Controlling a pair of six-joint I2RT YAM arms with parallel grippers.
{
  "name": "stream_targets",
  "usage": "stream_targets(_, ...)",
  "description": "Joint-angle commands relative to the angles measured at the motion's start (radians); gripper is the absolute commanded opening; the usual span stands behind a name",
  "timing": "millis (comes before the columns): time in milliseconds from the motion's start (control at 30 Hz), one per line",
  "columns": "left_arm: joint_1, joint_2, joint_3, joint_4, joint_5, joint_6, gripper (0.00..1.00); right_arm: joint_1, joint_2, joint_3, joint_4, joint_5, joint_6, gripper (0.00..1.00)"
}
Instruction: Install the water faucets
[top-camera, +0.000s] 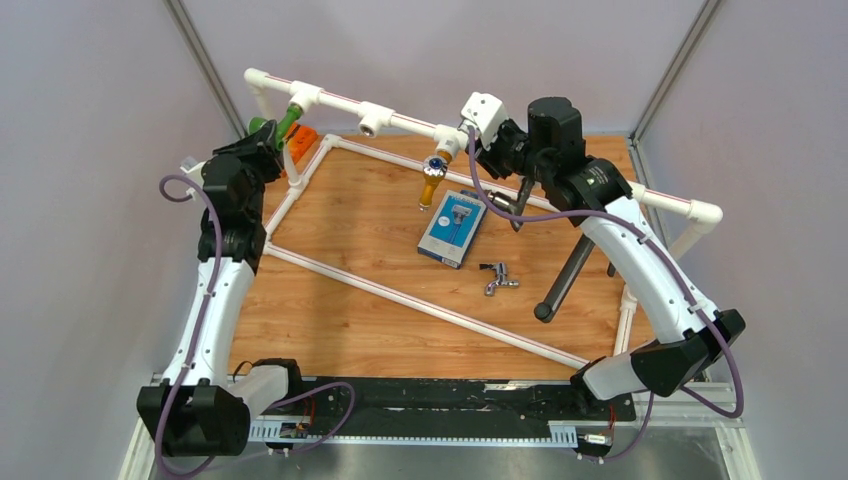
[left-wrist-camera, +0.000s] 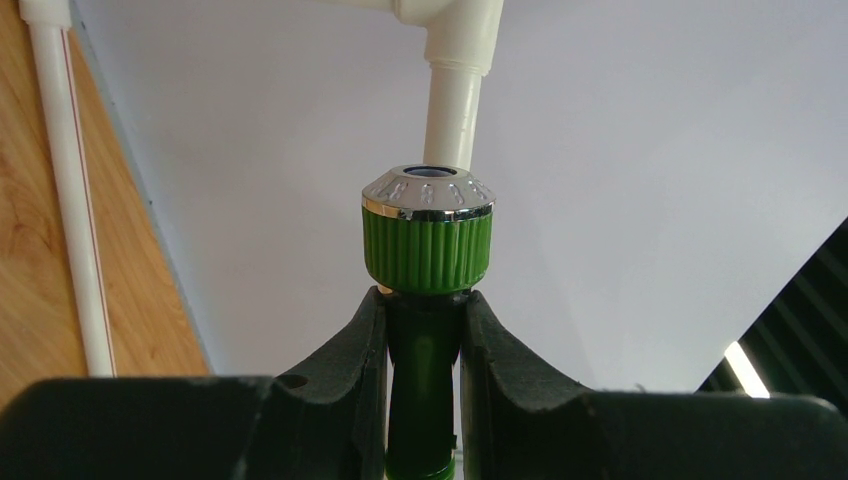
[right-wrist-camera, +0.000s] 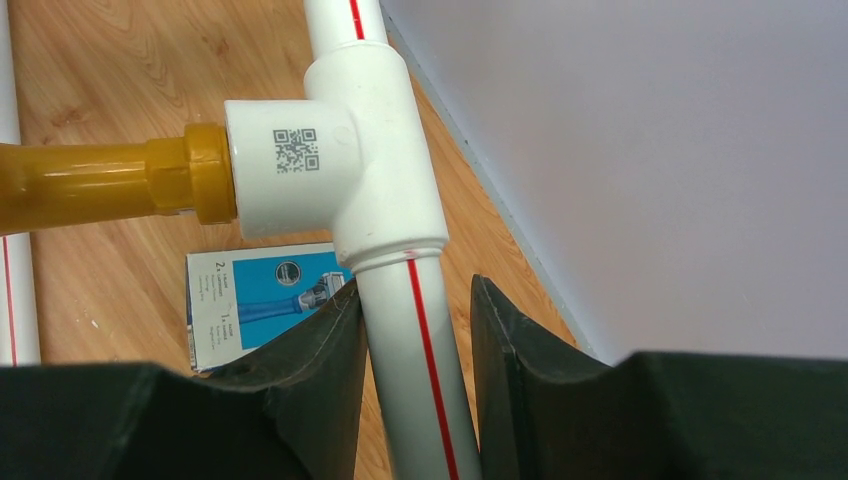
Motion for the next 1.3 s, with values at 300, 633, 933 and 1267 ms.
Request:
stream_targets(300,0.007,0.002,-0.103,0.181,-0.009,-0.083,0.00,0.047,-0.016,-0.056,-0.102,-0.089,0.214,0.00)
stream_targets(633,0.008,0.036,-0.155,0.198,0.034,-0.207,0.00,0.056,-0.010,-0.056,-0.102,-0.089,0.214,0.00)
stream_targets(933,0.001,0.047,-0.051,0.118,0.039,-0.213,0.00,0.063,-0.007,-0.055,-0.102,-0.097,0.214,0.00)
stream_targets(1267,-0.019,0.038,-0.012,0.081,-0.024,-0.158,0.00,0.075,-0.007,-0.056,-0.102,-0.100,0.216,0.00)
